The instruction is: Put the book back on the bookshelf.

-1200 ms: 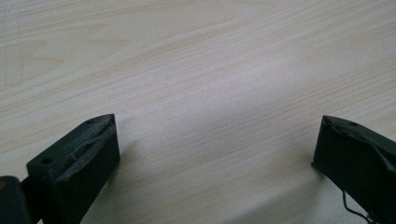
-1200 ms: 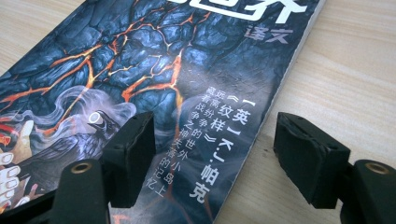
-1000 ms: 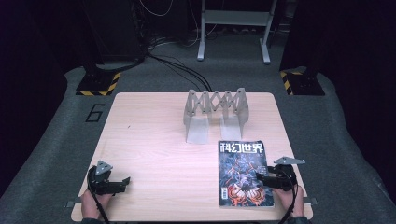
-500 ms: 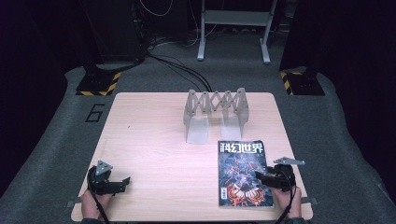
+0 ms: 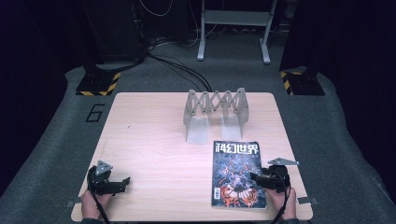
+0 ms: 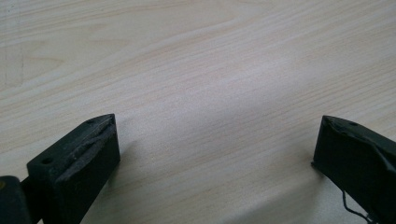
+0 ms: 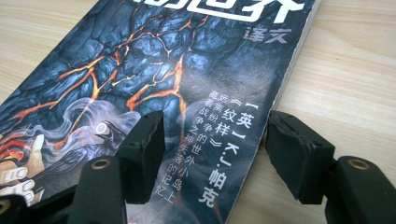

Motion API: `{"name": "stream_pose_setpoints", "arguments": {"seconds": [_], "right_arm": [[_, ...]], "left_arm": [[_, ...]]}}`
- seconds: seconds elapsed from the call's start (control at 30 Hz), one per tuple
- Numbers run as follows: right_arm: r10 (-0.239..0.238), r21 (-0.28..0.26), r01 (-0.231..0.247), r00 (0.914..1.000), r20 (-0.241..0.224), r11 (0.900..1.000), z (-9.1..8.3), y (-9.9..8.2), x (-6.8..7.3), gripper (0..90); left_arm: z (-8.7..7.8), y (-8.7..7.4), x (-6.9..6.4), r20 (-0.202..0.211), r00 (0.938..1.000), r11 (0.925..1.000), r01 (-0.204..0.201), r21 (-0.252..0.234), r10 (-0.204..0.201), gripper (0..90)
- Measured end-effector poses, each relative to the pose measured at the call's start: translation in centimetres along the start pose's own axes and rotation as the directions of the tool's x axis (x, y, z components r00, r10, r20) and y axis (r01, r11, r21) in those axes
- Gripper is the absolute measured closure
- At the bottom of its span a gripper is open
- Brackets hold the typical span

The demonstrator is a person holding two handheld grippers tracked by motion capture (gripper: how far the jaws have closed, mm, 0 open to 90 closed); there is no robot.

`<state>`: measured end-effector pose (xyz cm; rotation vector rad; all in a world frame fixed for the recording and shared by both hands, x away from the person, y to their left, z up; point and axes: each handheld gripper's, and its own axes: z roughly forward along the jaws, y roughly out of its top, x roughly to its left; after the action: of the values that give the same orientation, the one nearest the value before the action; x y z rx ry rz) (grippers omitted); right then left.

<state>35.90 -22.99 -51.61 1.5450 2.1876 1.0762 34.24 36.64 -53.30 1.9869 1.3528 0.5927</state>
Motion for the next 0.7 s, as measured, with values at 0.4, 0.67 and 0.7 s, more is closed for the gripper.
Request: {"name": "stream_pose_setpoints", "arguments": {"seconds": [0.4,0.67,0.7], "right_arm": [[0.013,0.013,-0.013,0.9994,-0.032,0.9998,1.1,0.5,2.4,37.4],[0.009,0.025,-0.008,0.9991,-0.042,0.9996,1.8,0.8,4.1,36.8],[0.009,0.025,-0.008,0.9991,-0.042,0.9996,1.8,0.8,4.1,36.8]], "left_arm": [[0.0,0.0,0.0,0.0,1.0,1.0,0.0,0.0,0.0,0.3],[0.0,0.0,0.0,0.002,1.0,1.0,0.002,-0.002,-0.002,0.4],[0.0,0.0,0.0,0.002,1.0,1.0,0.002,-0.002,-0.002,0.4]]}}
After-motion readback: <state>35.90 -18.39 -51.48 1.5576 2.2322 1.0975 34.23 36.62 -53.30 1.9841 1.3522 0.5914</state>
